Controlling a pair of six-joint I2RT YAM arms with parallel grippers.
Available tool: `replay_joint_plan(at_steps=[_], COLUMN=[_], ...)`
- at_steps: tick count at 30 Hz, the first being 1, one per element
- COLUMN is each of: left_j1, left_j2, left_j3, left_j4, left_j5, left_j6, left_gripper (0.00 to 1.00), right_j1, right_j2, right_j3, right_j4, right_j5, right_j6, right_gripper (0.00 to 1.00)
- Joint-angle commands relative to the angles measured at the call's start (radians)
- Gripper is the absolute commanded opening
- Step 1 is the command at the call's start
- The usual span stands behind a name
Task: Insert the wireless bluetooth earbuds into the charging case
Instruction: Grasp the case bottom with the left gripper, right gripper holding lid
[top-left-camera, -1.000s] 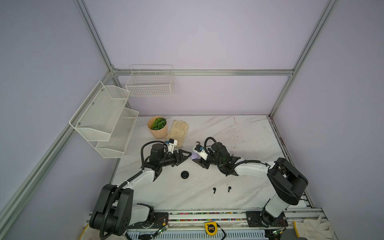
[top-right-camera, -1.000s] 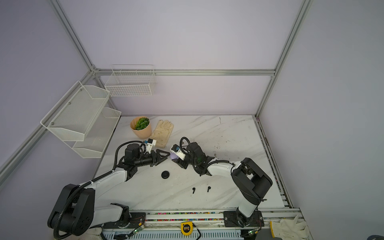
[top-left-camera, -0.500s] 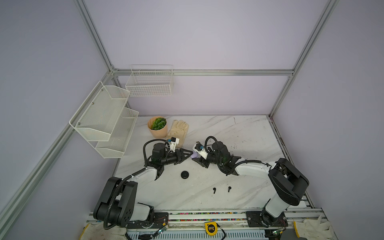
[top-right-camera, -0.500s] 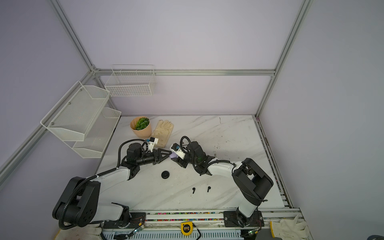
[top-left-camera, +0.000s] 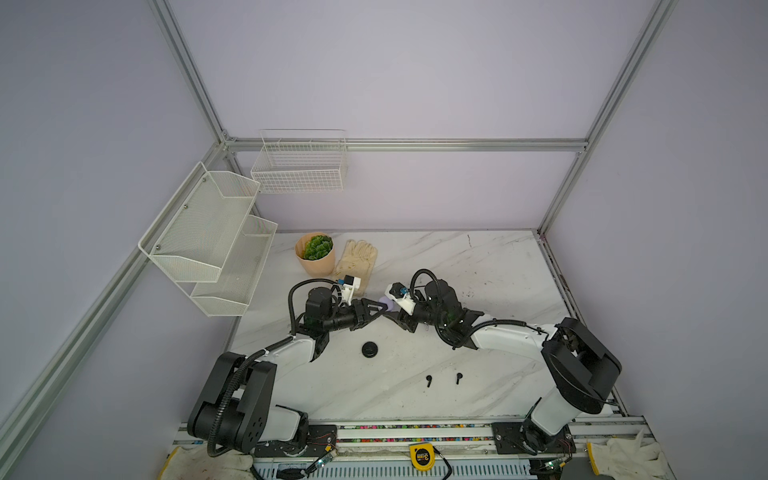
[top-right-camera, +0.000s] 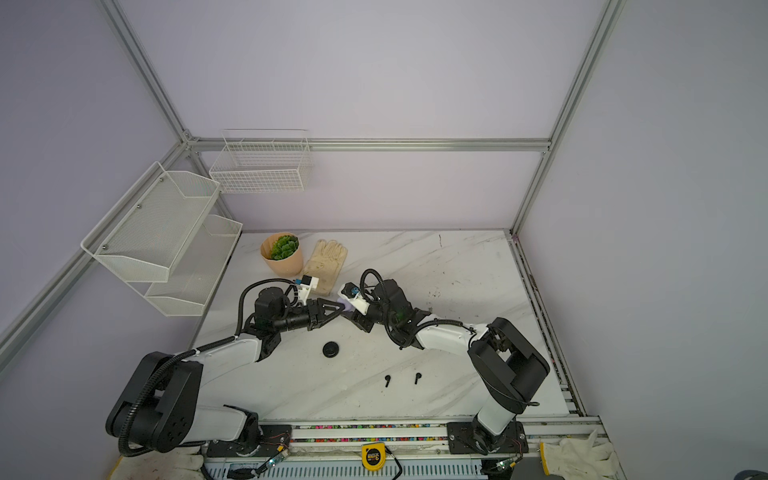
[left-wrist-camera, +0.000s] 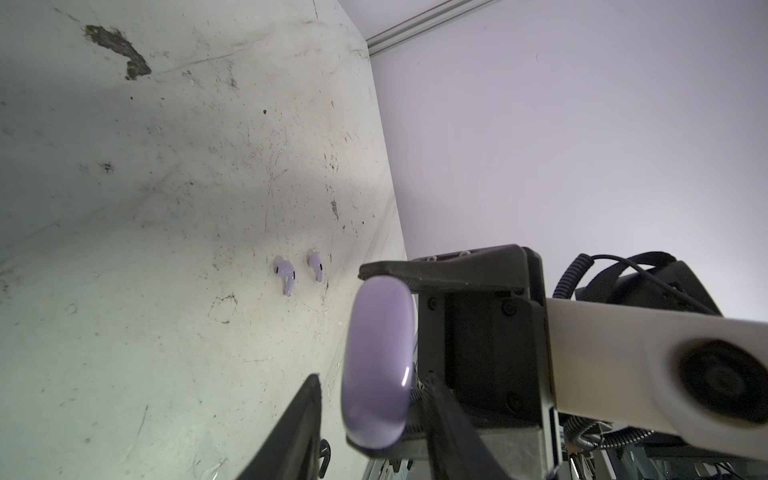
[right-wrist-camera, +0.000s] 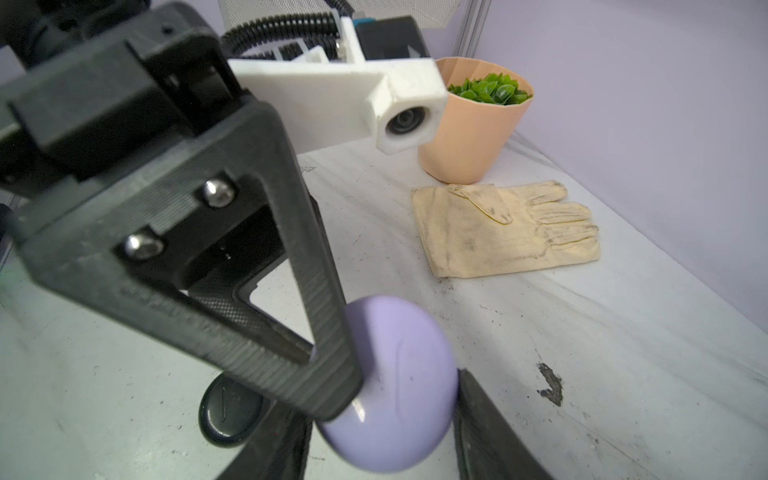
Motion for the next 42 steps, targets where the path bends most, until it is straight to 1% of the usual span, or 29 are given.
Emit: replay_joint_plan(at_steps=[1,5,13,20,24,26,28,30,31,32,35,36,38,40,42], left_j1=[-0.006,-0.003,-0.003,-0.005,-0.014,-0.025,-0.045,-0.074,-0.081,-0.087,-0.107,-0.109,-0.111,-0.111,-0.11], left_j2=[-0.01,-0.023,-0.022,-0.036,-0.046,-0.057,-0.077,-0.099,-0.108,-0.116,-0.112,-0.099,-0.074,-0.062,-0.047], left_j3=[0.006,0.016,0.04,0.05,0.047,0.046,0.038,0.027,0.026,0.017,-0.05,-0.056,-0.038,-0.042,-0.075], left_j4=[0.004,-0.037,-0.05,-0.064,-0.063,-0.062,-0.05,-0.006,-0.002,0.005,0.16,0.2,0.217,0.268,0.388], left_j5=[0.026,0.016,0.014,-0.002,-0.028,-0.059,-0.106,-0.144,-0.158,-0.185,-0.242,-0.24,-0.206,-0.181,-0.188], left_j6=[0.017,0.04,0.041,0.055,0.071,0.087,0.12,0.186,0.216,0.237,0.258,0.279,0.296,0.277,0.233], left_gripper=[0.38,0.34,0.26,0.17,0.13,0.12,0.08,0.07,0.05,0.03,0.0,0.0,0.0,0.0,0.0], right_j1=[-0.001,-0.001,-0.002,-0.001,-0.001,-0.001,-0.001,-0.001,-0.001,-0.001,-0.013,-0.031,-0.058,-0.062,-0.067], right_j2=[-0.024,-0.022,-0.021,-0.041,-0.092,-0.15,-0.219,-0.276,-0.307,-0.327,-0.368,-0.375,-0.375,-0.365,-0.352], right_j3=[0.023,0.02,0.024,0.02,0.023,0.053,0.091,0.082,0.071,0.064,0.066,0.07,0.069,0.091,0.12], right_j4=[0.035,0.034,0.021,-0.001,-0.085,-0.194,-0.314,-0.386,-0.41,-0.424,-0.426,-0.425,-0.426,-0.436,-0.452], right_j5=[-0.018,-0.021,-0.02,-0.006,0.012,0.012,-0.006,-0.049,-0.05,-0.04,0.003,0.009,0.016,0.019,-0.012], right_j6=[-0.017,-0.017,-0.024,-0.023,-0.003,0.03,0.068,0.105,0.11,0.117,0.115,0.108,0.079,0.057,0.039], right_gripper=[0.53,0.53,0.55,0.72,0.78,0.8,0.82,0.82,0.81,0.81,0.8,0.8,0.78,0.78,0.78])
